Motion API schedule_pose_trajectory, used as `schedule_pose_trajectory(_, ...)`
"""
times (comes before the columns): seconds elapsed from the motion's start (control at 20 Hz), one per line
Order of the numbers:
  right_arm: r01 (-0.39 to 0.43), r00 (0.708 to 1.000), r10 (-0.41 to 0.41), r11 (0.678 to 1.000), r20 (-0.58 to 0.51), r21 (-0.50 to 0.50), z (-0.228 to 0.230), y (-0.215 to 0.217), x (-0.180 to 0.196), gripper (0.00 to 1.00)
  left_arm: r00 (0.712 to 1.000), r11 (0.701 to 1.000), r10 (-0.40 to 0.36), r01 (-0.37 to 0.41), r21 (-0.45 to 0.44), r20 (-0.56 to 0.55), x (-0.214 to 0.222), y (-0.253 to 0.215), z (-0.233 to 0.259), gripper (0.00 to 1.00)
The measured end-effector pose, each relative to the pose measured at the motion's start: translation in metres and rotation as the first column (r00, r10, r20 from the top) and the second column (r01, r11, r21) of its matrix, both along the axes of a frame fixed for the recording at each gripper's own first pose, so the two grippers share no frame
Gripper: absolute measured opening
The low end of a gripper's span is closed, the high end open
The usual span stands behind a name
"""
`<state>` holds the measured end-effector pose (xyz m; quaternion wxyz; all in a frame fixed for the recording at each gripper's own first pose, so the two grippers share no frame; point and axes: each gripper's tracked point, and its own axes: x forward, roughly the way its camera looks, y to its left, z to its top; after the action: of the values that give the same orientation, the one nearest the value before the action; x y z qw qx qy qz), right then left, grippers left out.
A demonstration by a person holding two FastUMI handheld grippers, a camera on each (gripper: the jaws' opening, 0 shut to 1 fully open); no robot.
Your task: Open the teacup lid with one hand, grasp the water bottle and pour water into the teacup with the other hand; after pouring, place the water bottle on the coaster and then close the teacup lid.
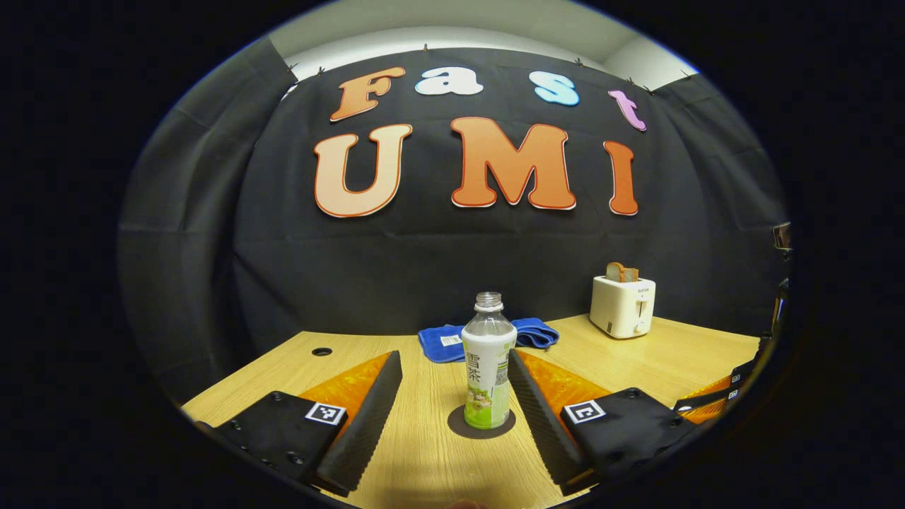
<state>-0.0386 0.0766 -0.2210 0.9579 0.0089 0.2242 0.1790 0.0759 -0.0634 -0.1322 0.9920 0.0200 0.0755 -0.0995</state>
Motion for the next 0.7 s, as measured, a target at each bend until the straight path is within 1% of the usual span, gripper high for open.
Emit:
schedule_pose_trajectory(0.15, 0.003, 1.0, -0.003, 1.0, -0.003, 0.012, 0.001, -0.001, -0.001, 0.23, 1.0, 1.0, -0.012, 0.012, 0.001, 0.018, -0.004, -0.005, 0.008, 0.94)
schedule_pose_trajectory(0.2, 0.005, 1.0, -0.004, 1.0, -0.003, 0.013, 0.0, 0.0, 0.0, 0.25, 1.0, 1.0, -0.012, 0.012, 0.001, 0.028, -0.005, -0.005, 0.01, 0.94)
schedule_pose_trajectory(0.25, 0.006, 1.0, -0.006, 1.0, 0.0, 0.016, 0.0, 0.001, 0.001, 0.27, 0.999, 1.0, -0.018, 0.018, -0.001, 0.034, -0.007, -0.006, 0.014, 0.96)
schedule_pose_trajectory(0.3, 0.01, 1.0, -0.01, 1.0, 0.005, 0.016, 0.003, 0.0, -0.001, 0.29, 0.999, 1.0, -0.029, 0.029, -0.003, 0.035, -0.01, -0.011, 0.015, 0.94)
schedule_pose_trajectory(0.35, 0.019, 1.0, -0.019, 1.0, 0.013, 0.014, 0.004, -0.001, 0.001, 0.31, 0.999, 0.999, -0.037, 0.037, -0.009, 0.037, -0.013, -0.015, 0.017, 0.96)
schedule_pose_trajectory(0.4, 0.021, 1.0, -0.021, 1.0, 0.022, 0.02, 0.008, -0.001, 0.002, 0.39, 0.998, 0.999, -0.042, 0.042, -0.009, 0.039, -0.015, -0.015, 0.017, 0.96)
schedule_pose_trajectory(0.45, 0.021, 0.999, -0.022, 0.999, 0.032, 0.034, 0.013, 0.0, 0.002, 0.37, 0.998, 0.999, -0.042, 0.043, -0.003, 0.042, -0.018, -0.015, 0.019, 0.94)
schedule_pose_trajectory(0.5, 0.024, 0.999, -0.026, 0.999, 0.041, 0.048, 0.018, 0.0, 0.003, 0.48, 0.998, 0.999, -0.04, 0.04, 0.005, 0.046, -0.019, -0.015, 0.02, 0.96)
schedule_pose_trajectory(0.55, 0.028, 0.998, -0.031, 0.998, 0.047, 0.061, 0.022, 0.0, 0.003, 0.53, 0.998, 0.999, -0.038, 0.037, 0.01, 0.054, -0.022, -0.014, 0.024, 0.96)
schedule_pose_trajectory(0.6, 0.033, 0.998, -0.036, 0.997, 0.052, 0.074, 0.028, -0.001, 0.003, 0.61, 0.997, 0.999, -0.035, 0.034, 0.008, 0.064, -0.024, -0.013, 0.028, 0.94)
schedule_pose_trajectory(0.65, 0.039, 0.997, -0.044, 0.995, 0.061, 0.089, 0.035, -0.002, 0.003, 0.65, 0.997, 0.999, -0.035, 0.035, -0.001, 0.074, -0.026, -0.012, 0.034, 0.94)
schedule_pose_trajectory(0.7, 0.046, 0.995, -0.055, 0.993, 0.078, 0.106, 0.044, -0.003, 0.003, 0.71, 0.996, 0.999, -0.048, 0.049, -0.018, 0.08, -0.027, -0.015, 0.036, 0.96)
